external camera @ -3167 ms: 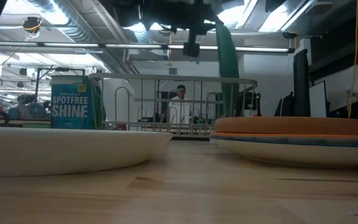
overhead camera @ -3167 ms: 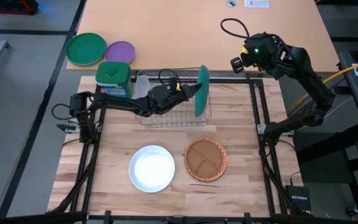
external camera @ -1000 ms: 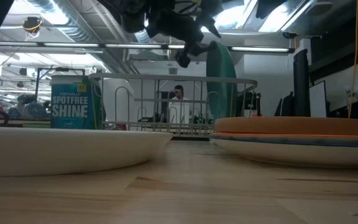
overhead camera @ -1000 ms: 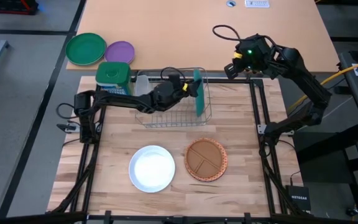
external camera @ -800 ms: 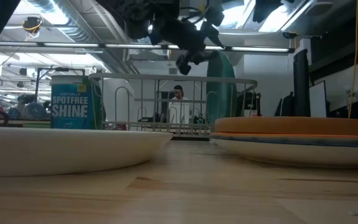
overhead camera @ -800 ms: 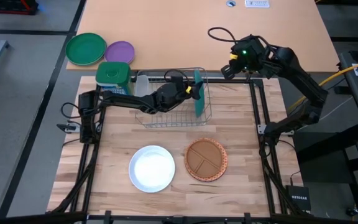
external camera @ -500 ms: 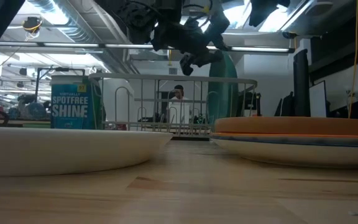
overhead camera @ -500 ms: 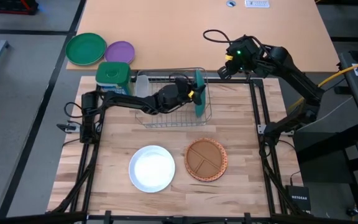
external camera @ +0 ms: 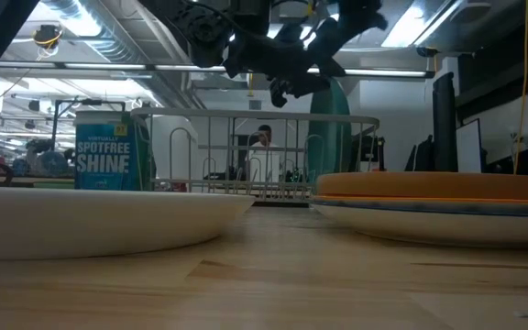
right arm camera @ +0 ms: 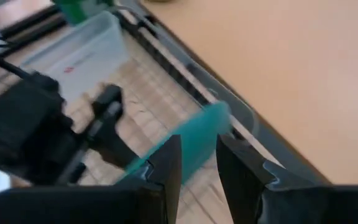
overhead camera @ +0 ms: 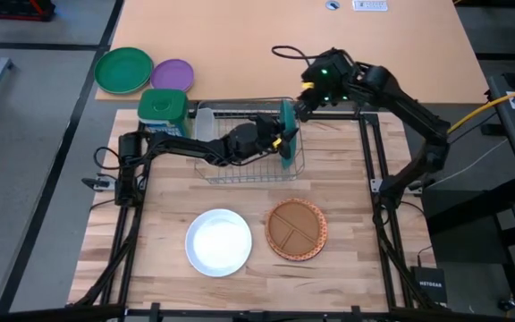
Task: Sort dishes
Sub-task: Put the blue plate in the dish rack
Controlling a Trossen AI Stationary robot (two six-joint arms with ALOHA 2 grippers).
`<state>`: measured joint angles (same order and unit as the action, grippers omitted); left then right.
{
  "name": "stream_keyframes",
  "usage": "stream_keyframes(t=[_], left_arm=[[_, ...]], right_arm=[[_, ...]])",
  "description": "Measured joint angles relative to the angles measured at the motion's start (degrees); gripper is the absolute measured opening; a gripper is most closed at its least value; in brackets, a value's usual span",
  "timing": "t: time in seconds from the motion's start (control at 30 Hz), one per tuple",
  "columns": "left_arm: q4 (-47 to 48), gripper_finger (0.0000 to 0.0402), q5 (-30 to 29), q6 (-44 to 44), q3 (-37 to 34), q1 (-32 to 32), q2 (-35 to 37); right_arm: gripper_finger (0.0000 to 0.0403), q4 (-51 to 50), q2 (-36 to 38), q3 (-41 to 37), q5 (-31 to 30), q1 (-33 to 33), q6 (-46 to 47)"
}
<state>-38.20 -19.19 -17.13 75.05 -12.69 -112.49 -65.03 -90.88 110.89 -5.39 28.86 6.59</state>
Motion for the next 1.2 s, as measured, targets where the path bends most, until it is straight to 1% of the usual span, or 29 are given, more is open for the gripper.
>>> stream_keyframes(t=[0.1,0.23,0.5,0.67,1.0,1.2], left_arm=[[0.0,0.0155,0.1,2.1,0.0,0.1,0.0],[0.0,0.0155,0.1,4.3,0.0,0.5,0.0],[0.0,0.0155,0.7,7.6,-0.1,1.3,0.0],[0.0,0.0155,0.7,10.2,-0.1,1.5,0.0],[0.0,0.0155,0.9,11.6,-0.1,1.6,0.0],[0.0,0.0155,0.8,15.0,-0.1,1.8,0.0]], right_arm=[[0.0104,2.0,-1.9,0.0,3.3,0.0,-2.3],[0.0104,2.3,-4.5,0.0,6.1,0.0,-5.2],[0.0104,1.9,-8.0,0.0,7.5,0.0,-7.1],[0.0104,-0.2,-9.3,0.0,7.5,0.0,-7.1],[0.0104,-4.6,-9.5,0.1,7.2,0.0,-7.0],[0.0104,-7.0,-9.4,0.1,3.6,0.0,-6.1]])
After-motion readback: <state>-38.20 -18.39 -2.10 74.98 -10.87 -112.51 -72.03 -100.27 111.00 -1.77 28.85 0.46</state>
